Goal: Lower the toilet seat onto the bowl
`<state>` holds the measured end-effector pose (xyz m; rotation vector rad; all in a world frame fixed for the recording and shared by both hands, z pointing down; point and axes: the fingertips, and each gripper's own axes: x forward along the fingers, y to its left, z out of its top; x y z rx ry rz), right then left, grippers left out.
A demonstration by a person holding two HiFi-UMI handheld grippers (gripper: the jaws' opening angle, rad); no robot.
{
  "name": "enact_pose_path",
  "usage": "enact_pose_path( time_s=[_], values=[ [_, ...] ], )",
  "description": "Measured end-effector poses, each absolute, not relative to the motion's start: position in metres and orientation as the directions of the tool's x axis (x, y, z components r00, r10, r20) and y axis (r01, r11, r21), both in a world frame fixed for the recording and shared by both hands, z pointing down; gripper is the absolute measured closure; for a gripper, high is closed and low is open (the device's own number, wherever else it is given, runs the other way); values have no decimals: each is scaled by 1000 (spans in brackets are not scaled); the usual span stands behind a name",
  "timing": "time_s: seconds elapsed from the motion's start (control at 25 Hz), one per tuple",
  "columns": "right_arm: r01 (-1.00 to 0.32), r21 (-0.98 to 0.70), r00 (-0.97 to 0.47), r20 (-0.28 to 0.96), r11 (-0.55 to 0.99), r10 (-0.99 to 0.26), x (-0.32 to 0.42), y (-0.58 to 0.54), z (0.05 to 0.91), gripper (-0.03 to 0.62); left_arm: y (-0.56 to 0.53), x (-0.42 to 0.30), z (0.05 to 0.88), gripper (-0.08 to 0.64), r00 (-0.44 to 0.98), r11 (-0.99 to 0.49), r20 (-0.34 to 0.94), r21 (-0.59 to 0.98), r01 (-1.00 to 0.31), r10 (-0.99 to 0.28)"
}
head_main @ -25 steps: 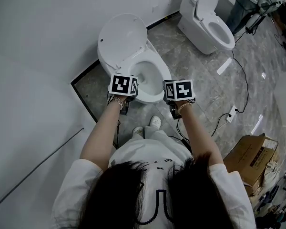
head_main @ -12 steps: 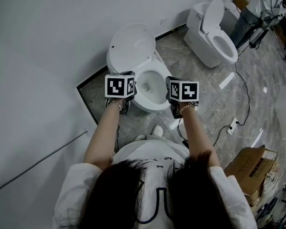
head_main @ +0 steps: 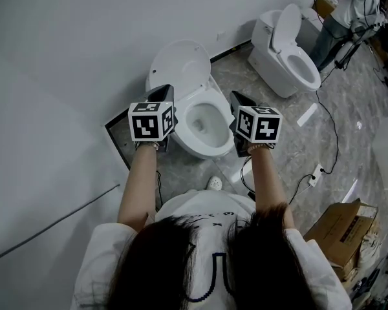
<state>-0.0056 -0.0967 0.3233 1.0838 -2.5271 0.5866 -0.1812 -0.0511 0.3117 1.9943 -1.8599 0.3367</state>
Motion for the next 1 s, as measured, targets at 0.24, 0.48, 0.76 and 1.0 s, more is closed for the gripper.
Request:
enact_pose_path(
  time_s=[0.24,0.48,0.76,1.0],
  values=[
    [-733,-130,-668,322,668,-671,-3,-95,279,565,-49,-184,269,551,57,-47,288,42,-998,-956],
    [-703,-2,-701,166,711,-693,-5,-89,231,565,-44,-180,223,551,36,-45,133,-69,-997,-990],
    [-693,50,-720,-5,719,-694,0,-79,181,565,-32,-185,174,551,51,-49,-17,-104,-993,-999],
    [-705,130,-708,-87,697,-701,6,-71,158,565,-19,-184,142,551,58,-32,-132,-191,-981,-990]
  ],
)
